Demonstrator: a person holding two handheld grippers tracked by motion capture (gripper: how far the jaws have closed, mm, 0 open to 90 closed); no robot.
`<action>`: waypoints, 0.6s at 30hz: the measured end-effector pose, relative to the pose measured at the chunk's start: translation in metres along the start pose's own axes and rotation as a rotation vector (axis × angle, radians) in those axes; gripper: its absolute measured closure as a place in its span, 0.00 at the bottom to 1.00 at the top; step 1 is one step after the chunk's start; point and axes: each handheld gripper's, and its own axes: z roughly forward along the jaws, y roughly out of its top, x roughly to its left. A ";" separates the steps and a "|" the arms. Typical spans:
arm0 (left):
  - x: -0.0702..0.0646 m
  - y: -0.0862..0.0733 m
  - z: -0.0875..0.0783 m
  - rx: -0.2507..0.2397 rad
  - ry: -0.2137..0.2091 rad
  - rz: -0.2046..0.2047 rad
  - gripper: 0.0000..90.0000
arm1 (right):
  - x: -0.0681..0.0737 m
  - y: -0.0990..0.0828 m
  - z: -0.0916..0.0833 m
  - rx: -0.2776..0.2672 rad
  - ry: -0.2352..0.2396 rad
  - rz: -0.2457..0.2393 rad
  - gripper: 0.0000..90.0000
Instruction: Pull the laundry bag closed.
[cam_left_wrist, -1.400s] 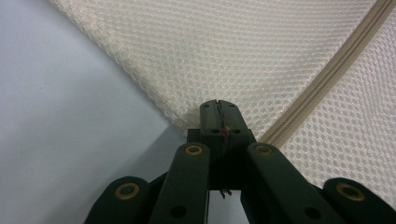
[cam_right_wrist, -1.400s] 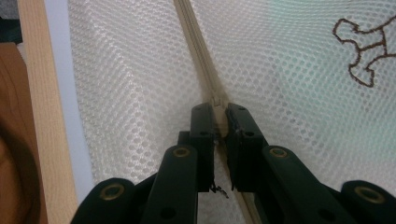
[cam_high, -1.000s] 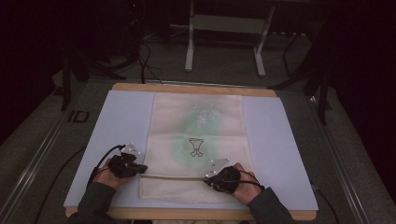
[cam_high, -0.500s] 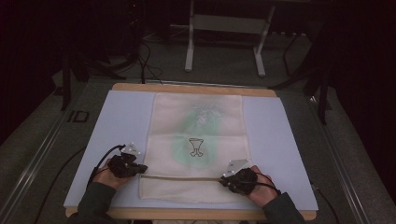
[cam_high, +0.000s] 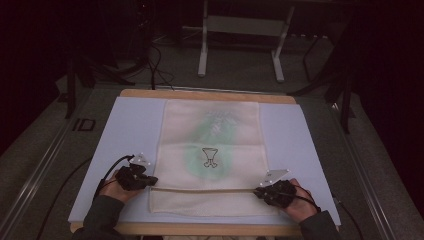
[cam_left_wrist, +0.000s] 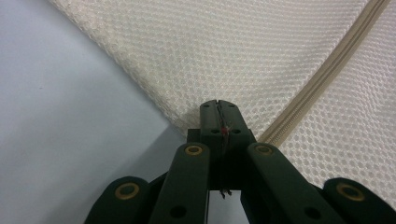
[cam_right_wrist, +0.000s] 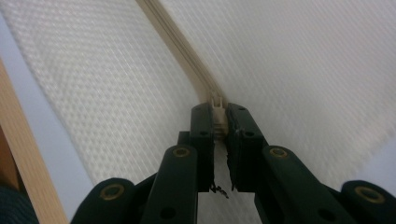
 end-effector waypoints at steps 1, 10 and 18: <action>0.000 0.000 0.000 0.000 0.000 0.000 1.00 | 0.000 0.000 0.000 0.000 0.000 0.000 0.91; 0.000 0.000 0.000 0.000 0.001 -0.001 1.00 | -0.016 -0.024 -0.018 -0.023 -0.021 0.081 0.91; 0.000 0.000 0.000 0.000 0.000 0.001 1.00 | -0.019 -0.031 -0.021 -0.032 0.001 0.099 0.91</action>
